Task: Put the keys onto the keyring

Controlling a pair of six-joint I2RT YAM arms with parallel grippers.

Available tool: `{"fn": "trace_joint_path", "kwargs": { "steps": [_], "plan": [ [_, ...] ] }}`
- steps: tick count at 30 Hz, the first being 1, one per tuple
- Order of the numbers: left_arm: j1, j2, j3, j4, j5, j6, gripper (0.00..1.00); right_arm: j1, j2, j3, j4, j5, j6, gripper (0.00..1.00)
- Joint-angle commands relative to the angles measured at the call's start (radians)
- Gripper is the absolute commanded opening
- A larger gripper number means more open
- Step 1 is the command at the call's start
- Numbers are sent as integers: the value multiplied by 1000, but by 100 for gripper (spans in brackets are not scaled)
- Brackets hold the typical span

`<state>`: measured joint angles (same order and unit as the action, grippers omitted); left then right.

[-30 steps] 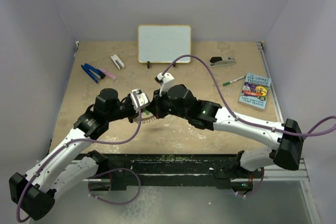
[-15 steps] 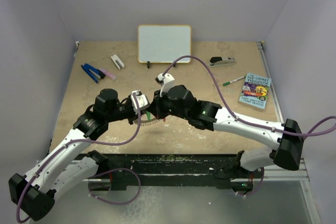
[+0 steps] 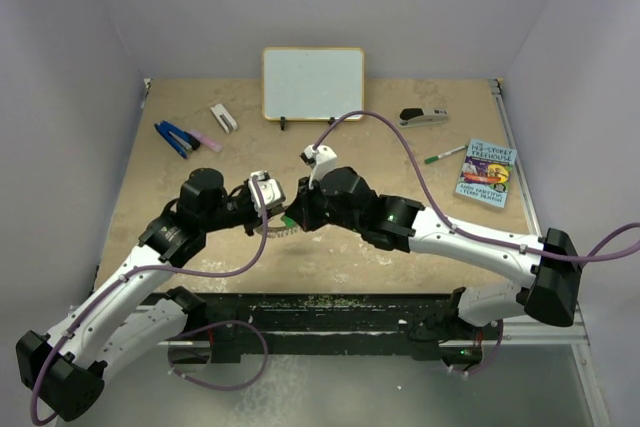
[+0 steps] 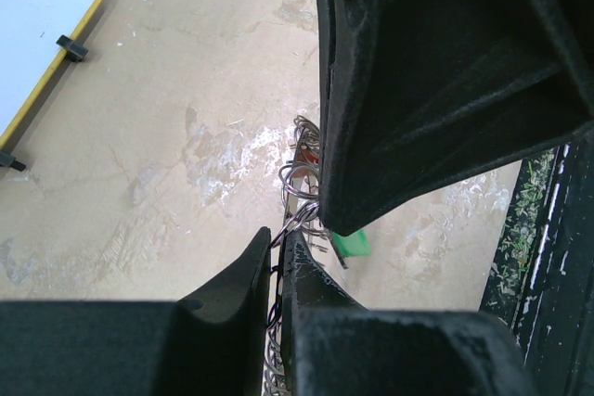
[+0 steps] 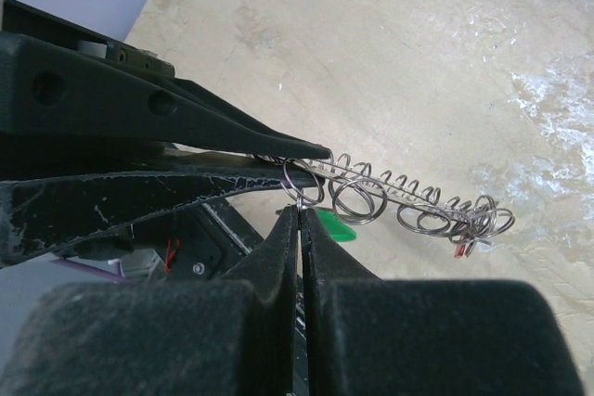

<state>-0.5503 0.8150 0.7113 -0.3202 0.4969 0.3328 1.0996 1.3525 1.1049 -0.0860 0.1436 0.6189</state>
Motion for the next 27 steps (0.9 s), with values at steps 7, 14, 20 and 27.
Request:
{"fn": "trace_joint_path", "kwargs": {
  "steps": [7,14,20,27],
  "plan": [
    [3,-26,56,71,16,-4,4,3,-48,3,-6,37,18,0],
    [4,-30,59,82,33,-25,4,4,-70,-27,-4,36,34,0],
    [9,-31,59,103,98,-80,4,2,-78,-36,1,34,35,0],
    [16,-27,64,124,142,-127,4,3,-78,-39,-2,30,31,0]
  ]
}}
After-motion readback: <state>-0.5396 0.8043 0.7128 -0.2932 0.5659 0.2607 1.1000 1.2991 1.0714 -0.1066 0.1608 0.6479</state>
